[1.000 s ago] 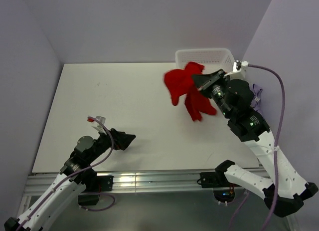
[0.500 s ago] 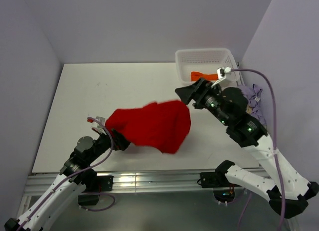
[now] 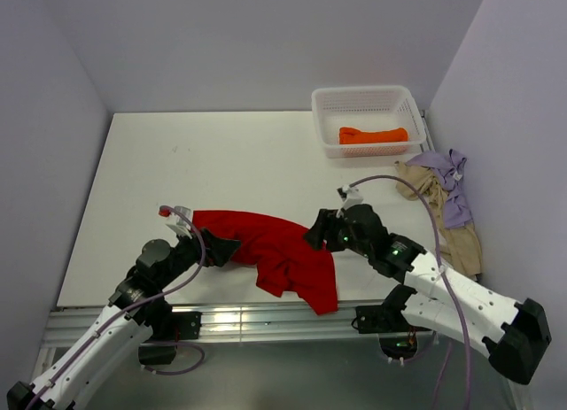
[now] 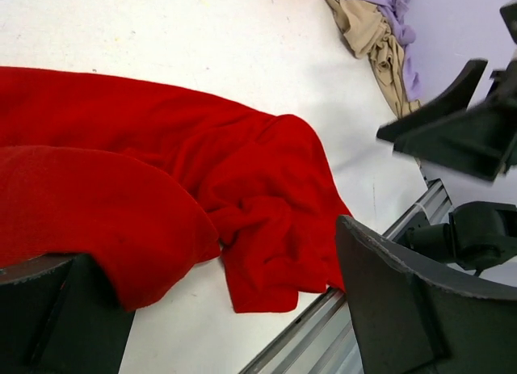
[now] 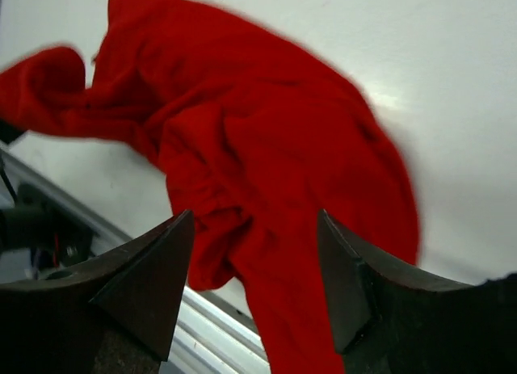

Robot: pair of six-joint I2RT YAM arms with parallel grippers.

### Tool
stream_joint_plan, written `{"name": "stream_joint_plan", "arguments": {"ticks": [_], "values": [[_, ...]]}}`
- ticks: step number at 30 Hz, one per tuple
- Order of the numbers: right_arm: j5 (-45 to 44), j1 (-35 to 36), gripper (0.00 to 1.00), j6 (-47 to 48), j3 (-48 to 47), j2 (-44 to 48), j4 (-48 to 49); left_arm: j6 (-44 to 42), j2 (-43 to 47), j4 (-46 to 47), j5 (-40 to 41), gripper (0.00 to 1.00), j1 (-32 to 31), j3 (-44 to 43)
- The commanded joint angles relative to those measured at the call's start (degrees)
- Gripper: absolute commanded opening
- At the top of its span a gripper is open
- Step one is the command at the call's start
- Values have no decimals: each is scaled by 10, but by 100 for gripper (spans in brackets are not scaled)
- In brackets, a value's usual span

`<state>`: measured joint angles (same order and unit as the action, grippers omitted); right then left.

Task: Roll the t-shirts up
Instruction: Move the tshirt to the center of the board, then flatten the tshirt

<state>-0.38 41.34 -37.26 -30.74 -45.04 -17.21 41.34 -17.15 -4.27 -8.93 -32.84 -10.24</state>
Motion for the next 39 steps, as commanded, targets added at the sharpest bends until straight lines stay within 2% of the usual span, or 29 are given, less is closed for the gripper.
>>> {"name": "stream_joint_plan", "arguments": {"ticks": [1,4,8,12,17,20,21,22,23,24,25,26,28,30,32,34,35,37,39], "values": [[-29,74,68,19,10,-37,65,-6,-10,17,11,97,-1,-16],[-35,144,64,6,9,-76,93,-5,-15,17,14,96,-1,-16],[-85,225,66,-9,-12,-129,89,-3,-17,17,19,96,0,-16],[-106,273,66,-19,-35,-184,82,-5,-22,23,15,81,0,-15],[-97,294,66,-17,-47,-241,101,-5,-32,23,19,74,-1,-19],[-103,298,45,-19,-52,-262,100,-5,-39,24,22,62,0,-19],[-107,299,29,-20,-51,-263,98,-5,-39,26,20,52,-1,-18],[-120,298,22,-22,-49,-261,92,-5,-41,27,22,47,-1,-18],[-127,299,16,-26,-42,-246,89,-5,-44,28,26,30,0,-17],[-136,298,2,-31,-38,-235,85,-6,-49,31,27,20,0,-17],[-164,299,0,-35,-35,-222,68,-8,-53,32,27,9,0,-18],[-179,298,0,-48,-31,-208,54,-9,-58,31,34,0,-1,-22],[-251,296,0,-69,-16,-149,0,-8,-70,23,41,0,0,-29],[-287,285,0,-108,7,-69,-38,-7,-67,16,56,0,0,-41],[-323,247,0,-145,29,-4,-81,5,-58,-15,80,0,0,-69],[-341,189,0,-171,60,102,-120,18,-43,-68,130,0,-1,-100],[-330,169,0,-175,88,173,-111,25,-38,-85,153,0,-1,-135],[-316,133,0,-173,104,225,-101,59,-27,-137,231,0,-1,-173],[-294,86,26,-174,108,246,-106,80,-22,-205,277,0,-1,-225]]}}
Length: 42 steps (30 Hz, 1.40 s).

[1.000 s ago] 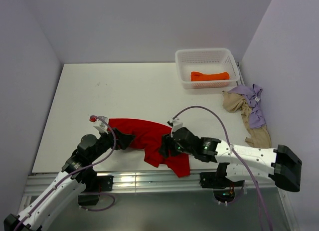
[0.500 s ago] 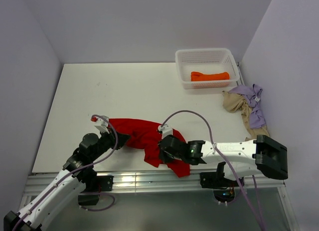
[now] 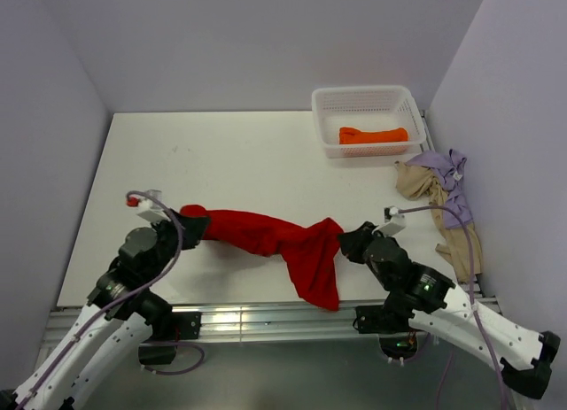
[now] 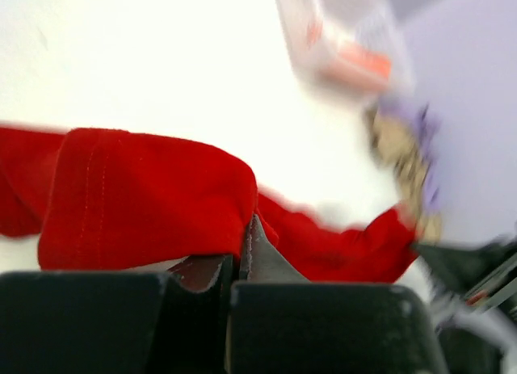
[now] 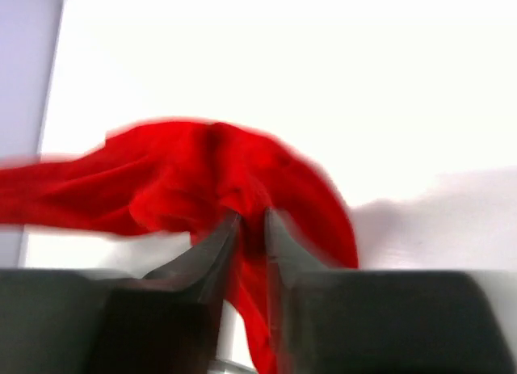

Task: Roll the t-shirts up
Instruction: Flatten the tshirt

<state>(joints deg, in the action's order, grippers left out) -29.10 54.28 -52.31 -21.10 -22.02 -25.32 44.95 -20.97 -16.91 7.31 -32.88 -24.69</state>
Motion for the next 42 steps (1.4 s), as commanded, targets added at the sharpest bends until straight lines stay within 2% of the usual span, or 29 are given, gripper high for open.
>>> {"name": "stream_joint_plan", "arguments": {"ticks": [1,3,5,8,10,12,14,20,27,31,42], "values": [[4,-56,43,-17,11,11,-19,56,15,-94,149,0,-1,-95],[15,-74,67,-13,-4,-30,-27,53,14,-119,164,0,0,-126],[32,-75,68,10,-17,-71,-19,47,10,-129,173,0,0,-144],[77,-74,67,43,-18,-100,18,46,4,-148,192,0,0,-156],[153,-74,62,78,-13,-107,71,44,3,-153,200,0,0,-158],[193,-73,54,98,-8,-113,105,44,2,-147,203,0,0,-157],[228,-68,50,106,-9,-116,113,43,-1,-139,205,0,0,-157],[255,-11,43,95,-24,-157,99,52,-56,-121,234,0,0,-170],[132,121,51,-17,-62,-245,5,75,-115,-100,284,1,0,-177],[120,144,51,-58,-48,-242,-13,79,-127,-92,293,1,0,-167],[136,169,49,-70,-41,-307,8,82,-139,-92,300,1,0,-162]]}}
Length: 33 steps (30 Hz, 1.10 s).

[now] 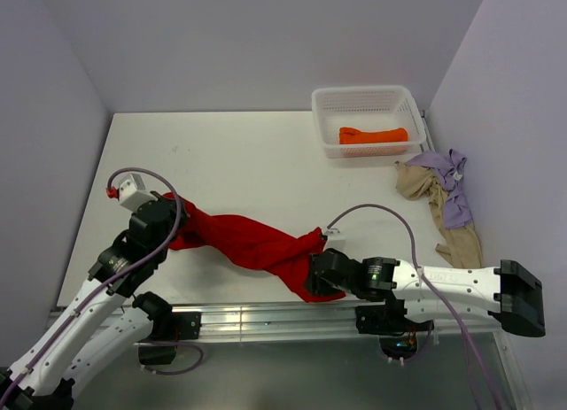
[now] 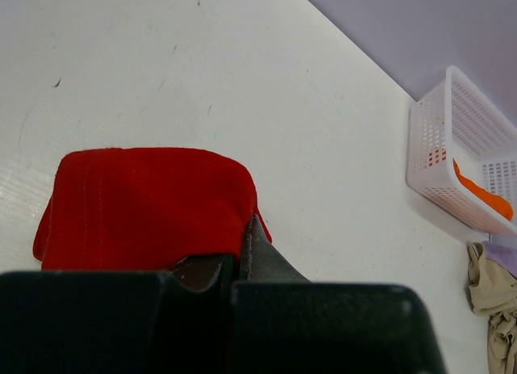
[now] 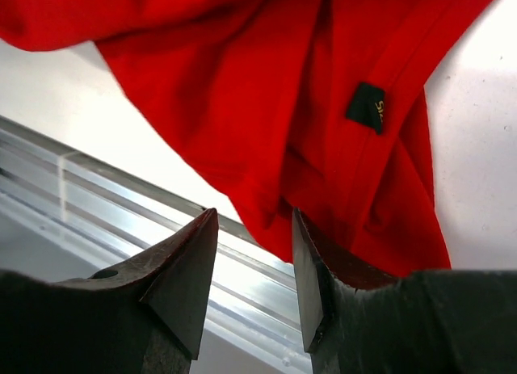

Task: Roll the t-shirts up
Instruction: Flatten the tshirt

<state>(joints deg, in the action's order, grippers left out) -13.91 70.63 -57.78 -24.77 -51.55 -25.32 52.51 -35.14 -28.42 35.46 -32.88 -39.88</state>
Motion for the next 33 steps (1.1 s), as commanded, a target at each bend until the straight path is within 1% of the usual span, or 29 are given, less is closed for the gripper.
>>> {"name": "stream_joint_plan", "arguments": {"ticks": [1,7,12,13,14,15,16,17,18,20,21,22,24,26,28,29,30,33], "values": [[-17,6,49,-17,-3,-15,11,7,3,22,20,1,-1,-11],[-18,6,44,-12,1,-61,47,4,8,18,22,1,0,-13],[-7,6,38,-4,-9,-101,66,2,8,15,23,1,0,-14],[-2,6,31,-1,-11,-103,68,1,8,14,23,1,0,-15],[0,6,29,0,-11,-106,70,0,8,13,25,1,0,-16],[3,6,24,1,-11,-106,70,0,8,12,26,1,0,-16],[5,6,7,2,-12,-99,68,0,7,11,27,0,0,-19],[3,6,0,2,-15,-91,62,-2,9,9,28,1,-1,-20],[-1,6,0,2,-17,-80,45,-4,9,8,28,1,0,-22],[-11,6,0,6,-29,-20,24,-8,9,4,29,1,0,-29],[-19,5,0,10,-38,8,-7,-9,8,3,30,0,0,-31],[-25,1,0,17,-62,52,-21,-9,8,-2,32,0,0,-38],[-26,-12,0,48,-91,94,-52,-12,7,-5,33,1,0,-46],[-15,-50,0,77,-140,128,-65,-15,4,-9,35,0,0,-58],[28,-90,0,121,-184,138,-72,-17,1,-14,39,1,0,-70],[58,-138,0,144,-207,140,-70,-20,-6,-18,42,1,-1,-77],[72,-161,0,156,-208,142,-68,-21,-6,-22,43,1,0,-81],[121,-243,0,187,-263,127,-55,-23,-20,-35,50,1,0,-94]]}}
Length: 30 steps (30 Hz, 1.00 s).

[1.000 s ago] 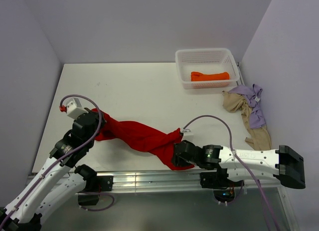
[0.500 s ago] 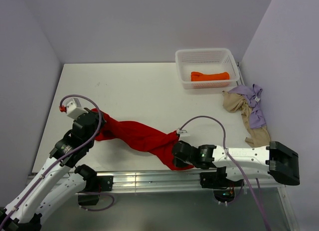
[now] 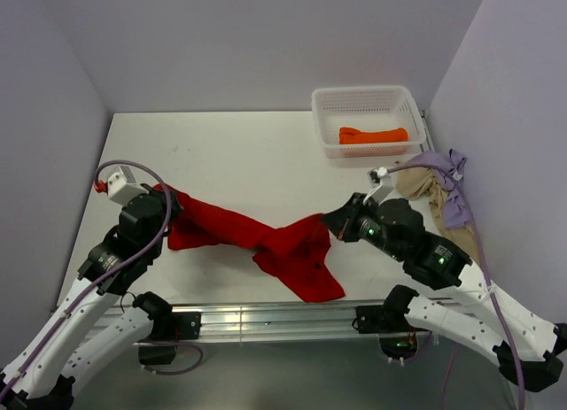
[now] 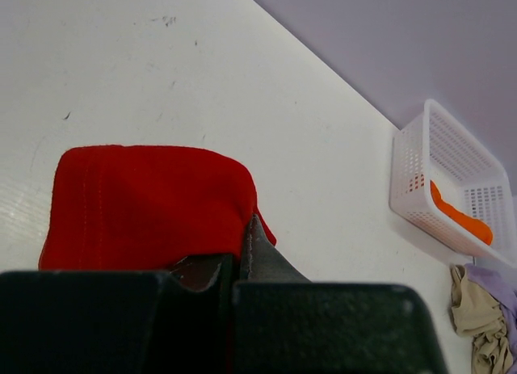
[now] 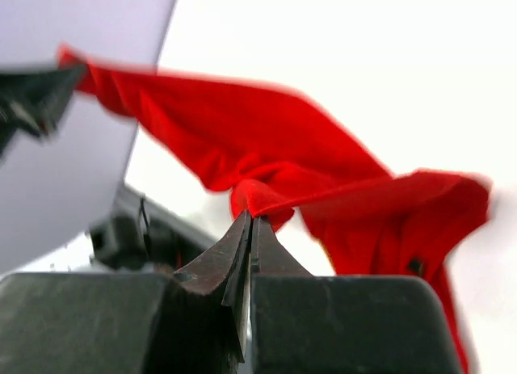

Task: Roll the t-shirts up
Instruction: Flatten the tshirt

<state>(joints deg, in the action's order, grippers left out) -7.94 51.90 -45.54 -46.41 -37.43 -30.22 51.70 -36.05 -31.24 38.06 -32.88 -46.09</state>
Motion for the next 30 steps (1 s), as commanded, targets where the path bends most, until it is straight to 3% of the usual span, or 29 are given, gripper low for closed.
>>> {"name": "stream_joint_plan", "arguments": {"ticks": [1,13,15,16,20,25,30], "values": [[73,-72,0,69,-59,-19,-4,-14,-19,-9,29,3,0,-35],[183,-269,0,100,-241,-141,23,-7,-65,-8,23,9,11,-48],[201,-288,0,99,-255,-151,31,-16,-63,-1,11,22,12,-49],[206,-305,0,98,-258,-157,36,-25,-61,0,9,40,12,-51],[223,-341,0,104,-265,-178,40,-36,-65,-14,8,68,13,-59],[227,-391,0,99,-217,-165,51,-21,-66,-11,1,83,13,-43],[252,-478,0,107,-147,-142,67,0,-94,22,-35,83,20,-5]]}}
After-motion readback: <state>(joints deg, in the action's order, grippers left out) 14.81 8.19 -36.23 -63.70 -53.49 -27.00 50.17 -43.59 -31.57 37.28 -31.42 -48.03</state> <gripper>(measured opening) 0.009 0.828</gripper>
